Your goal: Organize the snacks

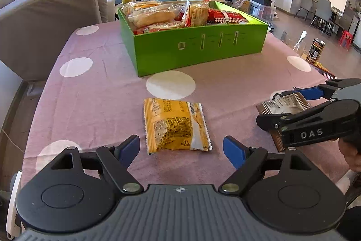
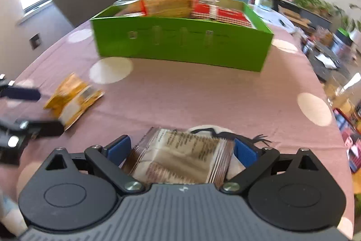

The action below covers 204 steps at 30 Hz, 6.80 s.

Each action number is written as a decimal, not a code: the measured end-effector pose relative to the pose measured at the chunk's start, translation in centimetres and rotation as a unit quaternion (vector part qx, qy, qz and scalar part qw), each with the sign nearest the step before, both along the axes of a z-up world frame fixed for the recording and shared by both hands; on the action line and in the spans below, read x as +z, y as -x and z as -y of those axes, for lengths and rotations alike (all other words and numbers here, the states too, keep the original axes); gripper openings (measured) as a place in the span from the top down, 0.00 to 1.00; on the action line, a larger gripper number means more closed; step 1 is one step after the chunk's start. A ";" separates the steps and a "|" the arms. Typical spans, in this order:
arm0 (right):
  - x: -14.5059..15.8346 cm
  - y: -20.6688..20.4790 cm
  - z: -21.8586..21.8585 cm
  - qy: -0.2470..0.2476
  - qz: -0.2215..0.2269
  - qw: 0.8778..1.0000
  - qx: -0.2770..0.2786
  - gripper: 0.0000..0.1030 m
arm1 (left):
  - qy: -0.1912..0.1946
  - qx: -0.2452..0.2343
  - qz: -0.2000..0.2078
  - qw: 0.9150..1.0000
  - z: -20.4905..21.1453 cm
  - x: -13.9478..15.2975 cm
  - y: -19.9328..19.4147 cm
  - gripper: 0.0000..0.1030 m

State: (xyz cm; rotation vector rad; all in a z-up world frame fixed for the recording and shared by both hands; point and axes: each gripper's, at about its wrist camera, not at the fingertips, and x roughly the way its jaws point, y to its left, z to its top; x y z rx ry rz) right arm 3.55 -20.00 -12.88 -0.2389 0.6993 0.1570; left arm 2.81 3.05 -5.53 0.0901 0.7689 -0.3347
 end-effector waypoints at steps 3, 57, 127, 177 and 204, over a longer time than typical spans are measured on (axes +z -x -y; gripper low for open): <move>0.1 0.2 0.4 -0.018 -0.006 1.000 0.000 0.18 | -0.003 0.003 -0.003 1.000 0.1 -0.2 -0.2 0.23; 1.0 -1.6 3.4 0.013 -0.031 0.995 0.090 0.15 | -0.036 -0.013 -0.020 0.999 1.2 -0.7 -5.5 0.30; 12.0 -15.0 3.5 -0.089 0.124 0.988 -0.002 0.16 | 0.020 0.026 0.077 0.996 6.3 8.9 -19.5 0.37; 13.4 -8.8 4.0 -0.161 0.138 0.977 -0.007 0.15 | 0.011 0.063 0.149 0.987 5.7 10.7 -12.3 0.00; 12.4 2.5 2.0 -0.174 0.164 0.971 -0.005 0.15 | 0.003 0.146 0.185 0.972 2.5 11.2 0.6 0.00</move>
